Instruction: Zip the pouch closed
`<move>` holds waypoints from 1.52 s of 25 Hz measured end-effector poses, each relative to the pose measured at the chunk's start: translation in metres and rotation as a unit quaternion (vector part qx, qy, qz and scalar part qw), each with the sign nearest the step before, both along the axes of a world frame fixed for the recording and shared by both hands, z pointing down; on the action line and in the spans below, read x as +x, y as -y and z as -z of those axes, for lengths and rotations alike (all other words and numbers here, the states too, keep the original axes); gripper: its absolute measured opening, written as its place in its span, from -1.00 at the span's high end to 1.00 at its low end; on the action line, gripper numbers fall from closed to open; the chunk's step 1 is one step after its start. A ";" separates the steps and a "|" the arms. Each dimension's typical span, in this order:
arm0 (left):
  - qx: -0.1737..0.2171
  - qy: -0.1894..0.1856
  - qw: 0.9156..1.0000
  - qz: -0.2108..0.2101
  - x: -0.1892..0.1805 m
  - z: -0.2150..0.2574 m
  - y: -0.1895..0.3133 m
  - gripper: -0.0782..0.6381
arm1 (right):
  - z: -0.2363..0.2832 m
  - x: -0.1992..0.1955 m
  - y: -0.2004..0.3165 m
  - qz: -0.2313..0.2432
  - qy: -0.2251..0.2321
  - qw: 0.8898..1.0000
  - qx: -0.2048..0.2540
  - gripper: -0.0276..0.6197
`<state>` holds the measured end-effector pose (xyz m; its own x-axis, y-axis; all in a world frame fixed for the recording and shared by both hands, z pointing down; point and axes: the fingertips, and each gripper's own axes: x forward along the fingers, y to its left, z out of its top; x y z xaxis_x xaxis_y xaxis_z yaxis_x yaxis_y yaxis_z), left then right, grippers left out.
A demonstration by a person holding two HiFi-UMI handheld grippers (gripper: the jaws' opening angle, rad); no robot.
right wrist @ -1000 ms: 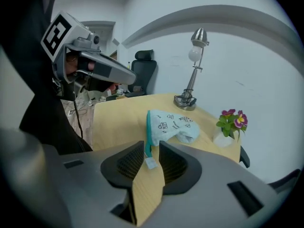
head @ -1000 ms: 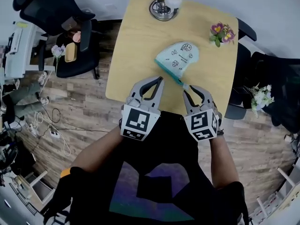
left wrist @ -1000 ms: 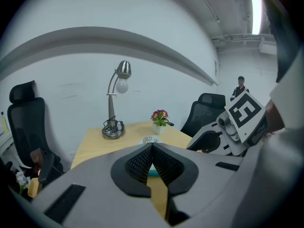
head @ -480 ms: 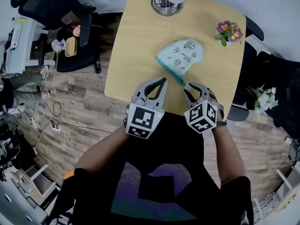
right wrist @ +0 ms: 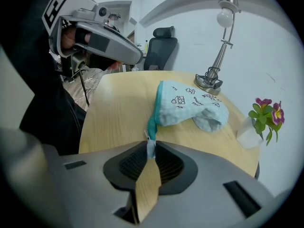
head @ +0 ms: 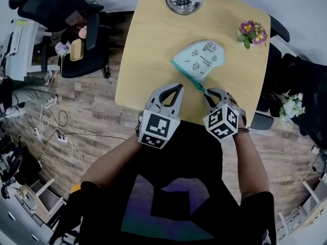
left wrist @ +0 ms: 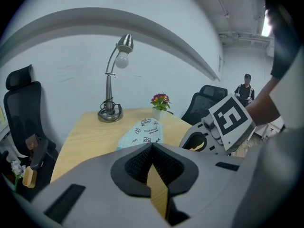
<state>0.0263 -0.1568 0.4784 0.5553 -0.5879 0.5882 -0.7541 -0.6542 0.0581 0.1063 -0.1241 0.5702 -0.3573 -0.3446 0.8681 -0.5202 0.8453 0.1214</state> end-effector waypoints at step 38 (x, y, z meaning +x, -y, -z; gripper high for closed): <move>0.015 0.001 0.990 -0.143 0.080 0.025 -0.008 0.74 | 0.122 0.013 0.020 -0.139 0.232 0.963 -0.019 0.82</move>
<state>0.1064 -0.1489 0.4534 0.6997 -0.4241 0.5749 -0.5382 -0.8422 0.0338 0.1190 -0.1441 0.4487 -0.6080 -0.4536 0.6516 -0.7176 0.6651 -0.2066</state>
